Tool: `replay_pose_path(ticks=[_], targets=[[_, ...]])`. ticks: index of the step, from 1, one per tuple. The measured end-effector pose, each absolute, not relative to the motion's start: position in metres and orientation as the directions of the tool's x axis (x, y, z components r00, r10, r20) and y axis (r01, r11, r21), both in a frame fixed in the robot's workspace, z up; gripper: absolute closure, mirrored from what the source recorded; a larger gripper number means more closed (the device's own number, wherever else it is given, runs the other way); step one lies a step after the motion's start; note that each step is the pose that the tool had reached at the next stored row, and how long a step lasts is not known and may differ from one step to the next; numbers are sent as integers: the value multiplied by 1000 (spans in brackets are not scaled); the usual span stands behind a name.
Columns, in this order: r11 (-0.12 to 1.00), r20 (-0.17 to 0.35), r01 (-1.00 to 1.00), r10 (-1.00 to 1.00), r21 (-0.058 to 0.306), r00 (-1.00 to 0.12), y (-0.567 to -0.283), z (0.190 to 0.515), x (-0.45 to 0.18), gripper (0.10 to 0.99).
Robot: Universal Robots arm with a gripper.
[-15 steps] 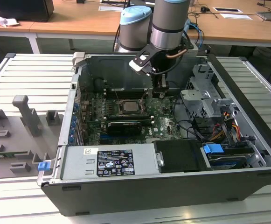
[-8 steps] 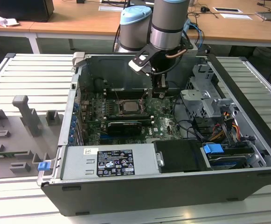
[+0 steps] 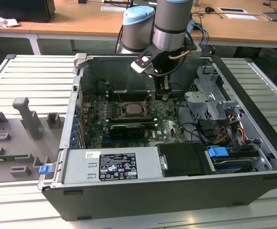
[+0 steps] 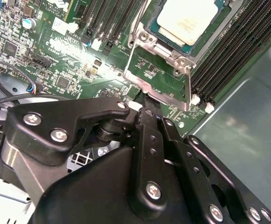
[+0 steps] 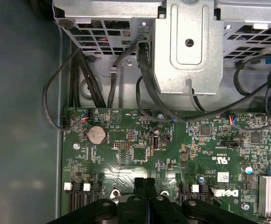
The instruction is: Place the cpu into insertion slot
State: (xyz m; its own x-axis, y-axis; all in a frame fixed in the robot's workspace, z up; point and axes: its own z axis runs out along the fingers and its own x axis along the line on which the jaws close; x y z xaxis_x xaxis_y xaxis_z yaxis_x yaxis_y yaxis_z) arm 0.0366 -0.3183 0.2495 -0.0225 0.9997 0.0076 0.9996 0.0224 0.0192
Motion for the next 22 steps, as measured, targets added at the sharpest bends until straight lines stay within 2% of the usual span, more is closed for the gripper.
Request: replay_pose_path(ticks=[22], targets=[[22,8,1000,1000,19,-22,-318,249,32,980]])
